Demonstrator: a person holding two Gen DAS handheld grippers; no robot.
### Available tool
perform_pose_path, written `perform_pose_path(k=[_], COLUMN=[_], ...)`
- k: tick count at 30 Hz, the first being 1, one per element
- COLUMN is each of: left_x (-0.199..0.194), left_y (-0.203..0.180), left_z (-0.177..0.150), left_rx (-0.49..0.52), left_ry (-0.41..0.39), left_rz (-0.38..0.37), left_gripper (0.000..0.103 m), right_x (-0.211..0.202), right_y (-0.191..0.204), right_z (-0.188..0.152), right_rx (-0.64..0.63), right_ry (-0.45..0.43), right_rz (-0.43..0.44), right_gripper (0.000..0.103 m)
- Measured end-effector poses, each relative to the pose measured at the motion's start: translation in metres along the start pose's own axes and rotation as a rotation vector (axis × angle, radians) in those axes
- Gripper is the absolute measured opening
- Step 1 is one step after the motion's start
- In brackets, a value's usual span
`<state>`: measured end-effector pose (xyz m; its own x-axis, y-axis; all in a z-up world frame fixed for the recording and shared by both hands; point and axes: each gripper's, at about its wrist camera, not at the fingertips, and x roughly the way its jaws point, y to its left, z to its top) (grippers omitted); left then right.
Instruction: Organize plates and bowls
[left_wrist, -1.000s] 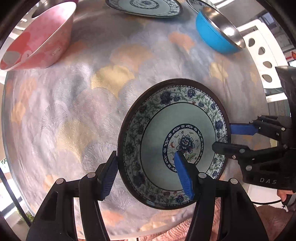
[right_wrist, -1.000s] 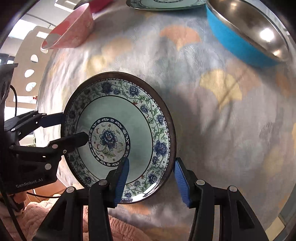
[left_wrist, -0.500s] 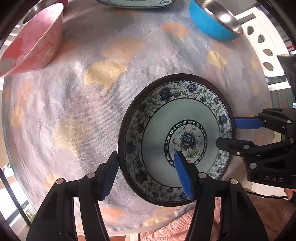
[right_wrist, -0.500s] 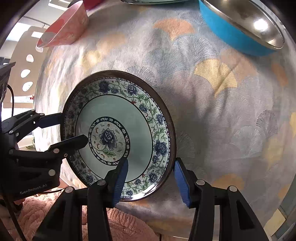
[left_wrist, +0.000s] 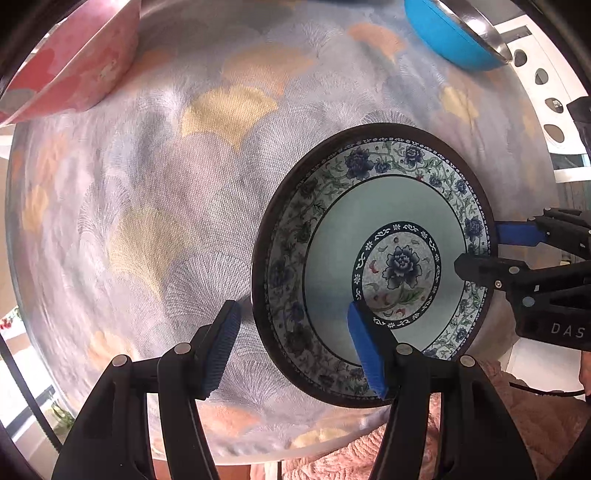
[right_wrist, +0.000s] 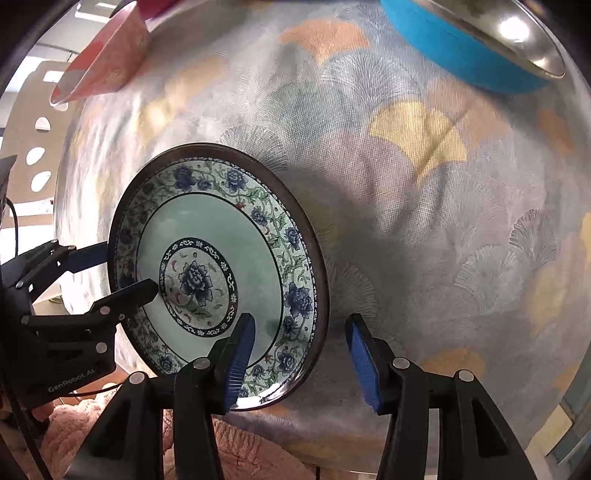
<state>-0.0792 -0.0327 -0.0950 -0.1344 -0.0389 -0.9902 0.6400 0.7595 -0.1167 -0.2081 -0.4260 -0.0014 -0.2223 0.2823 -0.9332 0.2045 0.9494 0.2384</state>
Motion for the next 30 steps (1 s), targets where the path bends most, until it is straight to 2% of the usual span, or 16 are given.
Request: perform_pose_path(k=[6, 12, 20, 30], left_x=[0.005, 0.004, 0.008, 0.007], left_y=[0.003, 0.001, -0.009, -0.013], left_z=[-0.002, 0.004, 0.007, 0.009], left_rx=[-0.008, 0.006, 0.015, 0.005], left_ry=[0.002, 0.011, 0.039, 0.047], left_rz=[-0.009, -0.004, 0.005, 0.016], left_gripper=[0.061, 0.067, 0.077, 0.08], right_x=[0.009, 0.015, 0.022, 0.023], right_y=[-0.001, -0.004, 0.004, 0.015], right_z=[0.003, 0.004, 0.006, 0.0], right_rx=[-0.005, 0.008, -0.017, -0.022], right_ry=[-0.004, -0.012, -0.009, -0.008], right_rz=[0.003, 0.037, 0.044, 0.035], right_gripper=[0.056, 0.063, 0.078, 0.078])
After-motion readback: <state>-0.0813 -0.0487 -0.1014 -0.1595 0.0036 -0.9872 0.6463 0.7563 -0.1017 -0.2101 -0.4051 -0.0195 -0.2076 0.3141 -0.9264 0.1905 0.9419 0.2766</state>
